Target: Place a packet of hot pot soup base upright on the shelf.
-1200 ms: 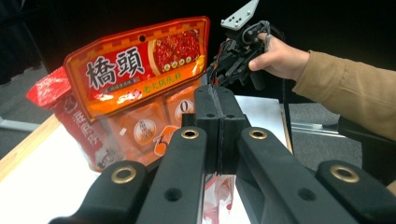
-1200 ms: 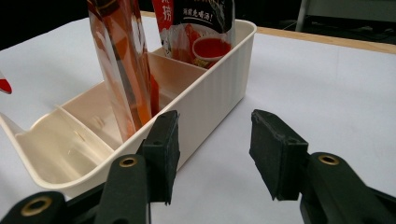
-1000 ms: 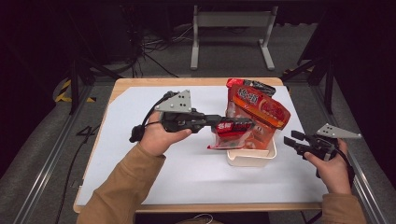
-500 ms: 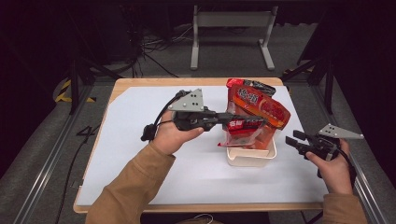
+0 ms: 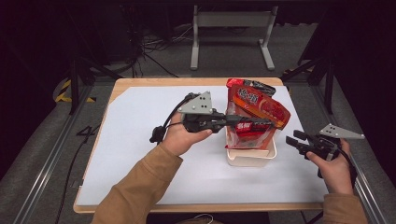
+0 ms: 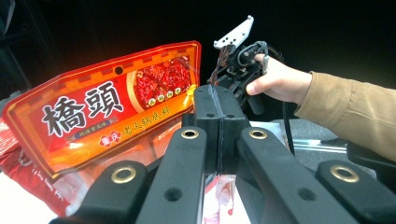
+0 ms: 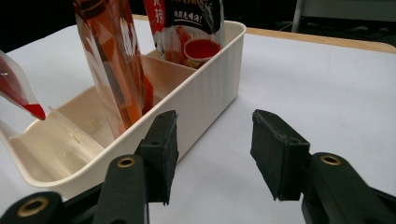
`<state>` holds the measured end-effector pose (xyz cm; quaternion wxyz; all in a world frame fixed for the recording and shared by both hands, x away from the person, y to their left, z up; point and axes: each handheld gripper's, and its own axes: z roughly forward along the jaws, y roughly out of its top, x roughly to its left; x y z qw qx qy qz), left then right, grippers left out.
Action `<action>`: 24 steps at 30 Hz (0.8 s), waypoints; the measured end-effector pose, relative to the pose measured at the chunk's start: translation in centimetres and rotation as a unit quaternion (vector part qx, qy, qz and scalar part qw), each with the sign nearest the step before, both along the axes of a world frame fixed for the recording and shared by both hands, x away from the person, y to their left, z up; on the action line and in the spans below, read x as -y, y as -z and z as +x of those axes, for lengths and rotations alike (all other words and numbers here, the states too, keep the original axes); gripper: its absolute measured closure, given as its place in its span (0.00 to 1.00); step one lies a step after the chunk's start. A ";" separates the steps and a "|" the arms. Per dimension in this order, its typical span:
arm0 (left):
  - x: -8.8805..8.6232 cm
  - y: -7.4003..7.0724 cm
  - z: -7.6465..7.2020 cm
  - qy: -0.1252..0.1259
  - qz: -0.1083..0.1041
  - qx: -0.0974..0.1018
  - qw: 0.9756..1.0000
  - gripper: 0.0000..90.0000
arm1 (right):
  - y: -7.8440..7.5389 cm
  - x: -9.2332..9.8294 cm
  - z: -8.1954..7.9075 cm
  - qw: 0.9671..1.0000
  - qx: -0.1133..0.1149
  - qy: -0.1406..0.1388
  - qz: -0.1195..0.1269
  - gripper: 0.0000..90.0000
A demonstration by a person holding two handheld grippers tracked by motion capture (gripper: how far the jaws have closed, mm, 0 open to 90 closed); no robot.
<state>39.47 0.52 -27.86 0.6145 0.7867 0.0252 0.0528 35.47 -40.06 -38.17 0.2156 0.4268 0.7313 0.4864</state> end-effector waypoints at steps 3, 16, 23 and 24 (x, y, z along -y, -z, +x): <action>0.5 0.3 0.1 0.004 -0.003 0.001 1.000 1.00 | 0.1 0.0 0.0 1.000 0.001 -0.001 0.000 0.56; 2.0 1.4 0.2 0.015 -0.004 0.004 1.000 1.00 | 0.1 0.0 0.1 1.000 -0.001 -0.001 0.000 0.56; 2.5 2.4 0.3 0.016 -0.002 0.000 1.000 1.00 | 0.2 0.2 0.0 1.000 -0.001 0.001 0.001 0.56; 2.5 2.4 0.3 0.016 -0.002 0.000 1.000 1.00 | 0.2 0.2 0.0 1.000 -0.001 0.001 0.001 0.56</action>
